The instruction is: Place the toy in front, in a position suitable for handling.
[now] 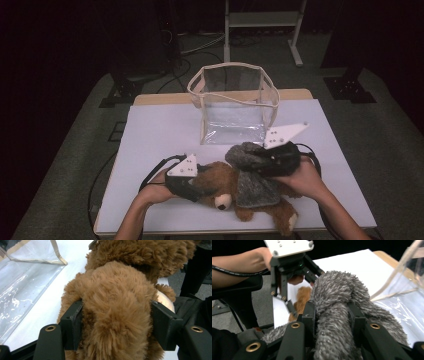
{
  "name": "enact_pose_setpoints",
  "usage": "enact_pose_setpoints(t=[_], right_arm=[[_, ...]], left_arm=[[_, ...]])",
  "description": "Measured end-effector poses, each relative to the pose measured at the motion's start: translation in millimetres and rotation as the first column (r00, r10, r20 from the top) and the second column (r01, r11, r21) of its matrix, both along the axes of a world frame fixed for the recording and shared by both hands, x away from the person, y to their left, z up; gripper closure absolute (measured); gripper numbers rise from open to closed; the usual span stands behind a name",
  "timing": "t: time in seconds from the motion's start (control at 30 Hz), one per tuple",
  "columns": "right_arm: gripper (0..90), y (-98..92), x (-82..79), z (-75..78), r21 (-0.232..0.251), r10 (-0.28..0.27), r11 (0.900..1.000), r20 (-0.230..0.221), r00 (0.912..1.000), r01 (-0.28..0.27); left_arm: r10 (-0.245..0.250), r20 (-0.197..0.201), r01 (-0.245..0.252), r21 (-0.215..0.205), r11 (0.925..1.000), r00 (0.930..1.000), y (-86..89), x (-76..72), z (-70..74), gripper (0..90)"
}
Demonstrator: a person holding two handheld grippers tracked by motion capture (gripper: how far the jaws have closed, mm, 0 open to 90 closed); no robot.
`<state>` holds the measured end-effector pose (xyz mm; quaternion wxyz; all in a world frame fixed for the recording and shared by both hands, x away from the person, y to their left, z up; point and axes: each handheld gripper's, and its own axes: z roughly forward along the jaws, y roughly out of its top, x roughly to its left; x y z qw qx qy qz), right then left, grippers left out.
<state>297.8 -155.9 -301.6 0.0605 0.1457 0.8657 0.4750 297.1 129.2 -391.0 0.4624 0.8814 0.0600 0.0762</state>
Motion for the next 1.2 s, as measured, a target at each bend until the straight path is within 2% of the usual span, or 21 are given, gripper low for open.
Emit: enact_pose_setpoints(t=[0.03, 0.17, 0.23, 0.3, 0.33, 0.43, 0.53, 0.63, 0.73, 0.77, 0.8, 0.87, 1.0, 1.07, 1.17, 1.2], right_arm=[[65.3, 10.5, 9.4, -4.2, -0.017, 0.015, 1.000, -0.037, 0.9992, -0.015], [65.3, 30.3, 22.6, -31.6, -0.104, 0.035, 0.994, -0.102, 0.9941, -0.046], [65.5, 31.2, 22.8, -44.3, -0.135, 0.041, 0.989, -0.121, 0.9918, -0.057], [65.6, 28.8, 22.3, -49.5, -0.123, 0.047, 0.990, -0.131, 0.9903, -0.063], [65.8, 18.9, 19.0, -52.3, -0.092, 0.032, 0.995, -0.150, 0.9881, -0.047], [65.8, 7.8, 16.6, -52.3, -0.078, 0.017, 0.996, -0.161, 0.9869, -0.030], [65.7, 4.0, 16.8, -50.7, -0.072, 0.004, 0.997, -0.164, 0.9864, -0.016], [65.7, 12.0, 15.8, -46.9, -0.077, 0.006, 0.997, -0.142, 0.9898, -0.017], [65.6, 27.8, 16.5, -40.8, -0.086, 0.038, 0.995, -0.115, 0.9926, -0.048], [65.6, 27.8, 16.5, -40.8, -0.086, 0.038, 0.995, -0.115, 0.9926, -0.048], [65.6, 41.2, 18.4, -37.0, -0.067, 0.058, 0.996, -0.112, 0.9920, -0.066], [65.7, 52.4, 19.7, -35.7, -0.055, 0.074, 0.995, -0.108, 0.9914, -0.080], [65.7, 74.9, 18.8, -42.1, -0.087, 0.110, 0.989, -0.099, 0.9890, -0.118], [65.7, 75.3, 18.3, -42.7, -0.089, 0.111, 0.989, -0.101, 0.9886, -0.120], [65.7, 64.4, 18.3, -40.2, -0.095, 0.096, 0.990, -0.095, 0.9908, -0.105], [65.7, 47.7, 18.4, -38.9, -0.105, 0.056, 0.992, -0.091, 0.9943, -0.065]], left_arm=[[-0.001, 0.005, 0.001, -0.001, 1.0000, 1.0000, 0.1, 0.0, -0.1, 34.1], [0.003, 0.006, -0.003, -0.005, 1.0000, 1.0000, 0.6, -0.4, -0.4, 33.8], [0.025, -0.003, -0.025, 0.002, 0.9997, 0.9997, 2.4, 1.5, 0.9, 27.1], [0.029, -0.011, -0.029, 0.008, 0.9995, 0.9995, 4.0, 2.6, 1.4, 24.7], [0.039, -0.028, -0.038, 0.008, 0.9992, 0.9989, 5.5, 4.2, 1.4, 20.4], [0.041, -0.042, -0.040, 0.026, 0.9989, 0.9983, 9.1, 6.6, 3.9, 20.6], [0.032, -0.046, -0.031, 0.021, 0.9993, 0.9984, 12.2, 6.0, 5.7, 32.5], [0.030, -0.047, -0.030, 0.011, 0.9995, 0.9984, 10.2, 6.2, 2.4, 40.2], [0.026, -0.043, -0.026, 0.000, 0.9997, 0.9987, 9.8, 6.0, 1.5, 41.6], [0.026, -0.043, -0.026, 0.000, 0.9997, 0.9987, 9.8, 6.0, 1.5, 41.6], [0.016, -0.032, -0.016, -0.001, 0.9999, 0.9994, 9.6, 5.0, 1.7, 41.5], [0.008, -0.025, -0.008, 0.002, 1.0000, 0.9996, 8.8, 3.5, 2.2, 41.5], [0.000, -0.014, 0.001, 0.026, 0.9997, 0.9999, 9.5, 1.4, 0.2, 39.7], [-0.003, -0.014, 0.003, 0.017, 0.9998, 0.9999, 9.8, 0.7, -0.3, 39.6], [-0.002, -0.007, 0.002, 0.023, 0.9997, 1.0000, 9.3, 0.3, -0.1, 38.9], [0.001, -0.011, -0.001, 0.019, 0.9998, 0.9999, 9.4, 0.4, -0.4, 38.9]])
